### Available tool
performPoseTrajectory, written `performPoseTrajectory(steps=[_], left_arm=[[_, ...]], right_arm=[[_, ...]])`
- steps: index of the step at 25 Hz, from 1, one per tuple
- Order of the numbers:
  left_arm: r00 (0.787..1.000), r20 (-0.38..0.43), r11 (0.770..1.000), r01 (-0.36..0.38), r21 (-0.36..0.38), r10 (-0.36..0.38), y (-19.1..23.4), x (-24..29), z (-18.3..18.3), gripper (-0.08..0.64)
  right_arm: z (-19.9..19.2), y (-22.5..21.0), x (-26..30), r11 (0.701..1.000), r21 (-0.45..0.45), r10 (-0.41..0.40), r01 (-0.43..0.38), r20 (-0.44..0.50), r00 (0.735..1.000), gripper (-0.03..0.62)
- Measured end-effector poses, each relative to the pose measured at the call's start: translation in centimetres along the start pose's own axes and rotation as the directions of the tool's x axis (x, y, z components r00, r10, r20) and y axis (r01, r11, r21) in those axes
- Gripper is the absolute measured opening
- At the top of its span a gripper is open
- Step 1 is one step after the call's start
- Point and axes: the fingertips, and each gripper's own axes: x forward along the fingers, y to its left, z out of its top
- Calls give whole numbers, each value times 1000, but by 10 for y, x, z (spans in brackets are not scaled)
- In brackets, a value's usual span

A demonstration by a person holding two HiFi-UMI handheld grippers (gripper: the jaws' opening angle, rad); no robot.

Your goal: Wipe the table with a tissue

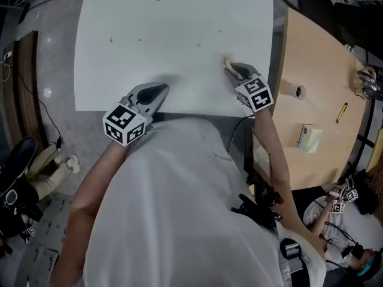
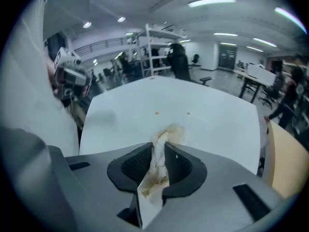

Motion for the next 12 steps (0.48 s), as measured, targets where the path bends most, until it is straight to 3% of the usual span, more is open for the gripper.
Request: performPoseTrajectory(steps=[2,4,8,12], left_arm=[[1000,-10,1000,7,5,-7,-1,4,0,8],[1000,-22,1000,20,12,-19,-4,9,-2,8],[999,-27,999,37,26,-36,-12,19,1,8],[999,-21,999,26,27,-26,-14,23,5,8]], right_arm=[[-1,-21,-21,985,152,-90,76,89,992,80],[-15,-40,-37,957,251,-173,145,94,981,80],[-47,-59,-46,929,277,-256,246,-2,967,80],[-40,-66,-42,922,299,-263,247,15,965,80]])
